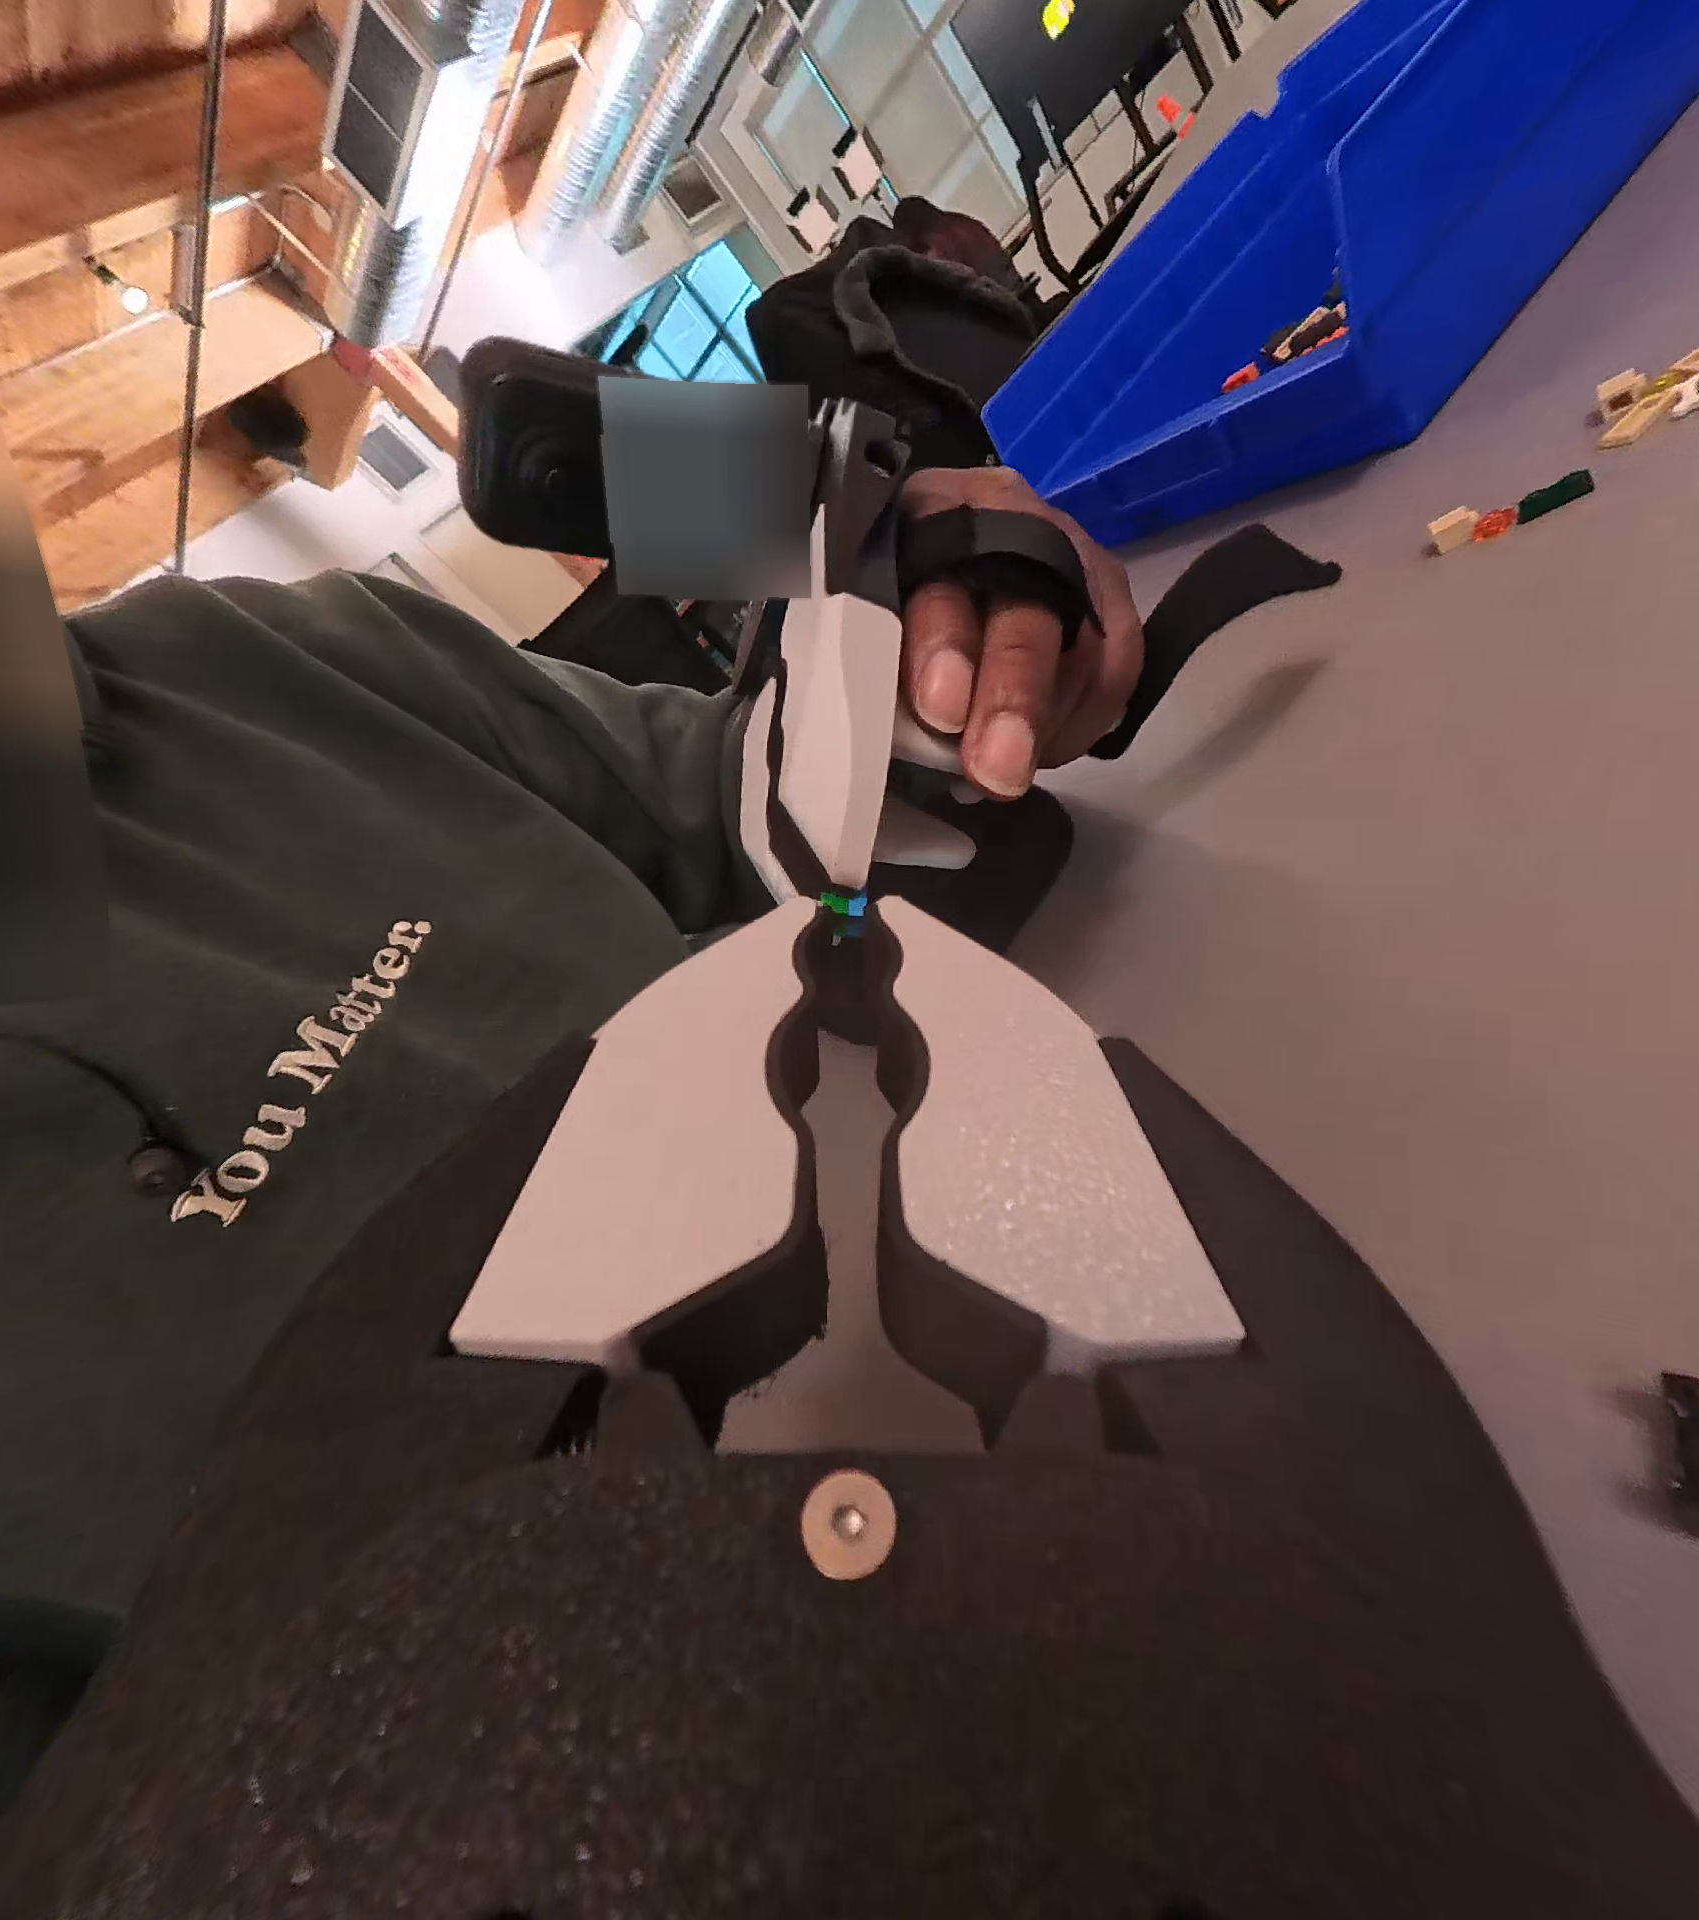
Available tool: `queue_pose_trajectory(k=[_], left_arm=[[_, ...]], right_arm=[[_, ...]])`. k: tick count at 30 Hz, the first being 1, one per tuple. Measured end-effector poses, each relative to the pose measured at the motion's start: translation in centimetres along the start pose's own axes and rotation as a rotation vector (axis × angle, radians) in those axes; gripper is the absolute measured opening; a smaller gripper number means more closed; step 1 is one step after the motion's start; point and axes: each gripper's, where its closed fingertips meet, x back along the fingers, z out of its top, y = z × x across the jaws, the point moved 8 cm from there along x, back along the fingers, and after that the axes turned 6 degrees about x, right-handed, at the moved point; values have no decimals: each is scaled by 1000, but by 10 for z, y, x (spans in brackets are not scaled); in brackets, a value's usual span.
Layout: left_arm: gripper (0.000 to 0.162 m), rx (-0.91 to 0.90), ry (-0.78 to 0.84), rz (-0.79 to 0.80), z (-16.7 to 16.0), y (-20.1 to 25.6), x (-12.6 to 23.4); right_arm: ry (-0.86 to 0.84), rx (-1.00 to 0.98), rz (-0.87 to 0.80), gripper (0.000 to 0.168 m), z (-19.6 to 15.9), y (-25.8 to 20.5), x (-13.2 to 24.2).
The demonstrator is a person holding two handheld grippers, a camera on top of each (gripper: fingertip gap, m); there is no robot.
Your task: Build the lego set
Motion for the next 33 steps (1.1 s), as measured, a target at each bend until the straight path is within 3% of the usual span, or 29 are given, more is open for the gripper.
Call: queue_pose_trajectory(k=[9, 21, 33], left_arm=[[8, -78, -22, -51, 4, 10, -1], [8, -69, -2, -9, 11, 7, 2], [8, -131, 9, 6, 10, 13, -1]], right_arm=[[-66, -8, 64, 5, -5, -4, -2], [-18, 9, 89, 13, 0, -9, -4], [-57, -22, 99, 7, -3, -9, -3]])
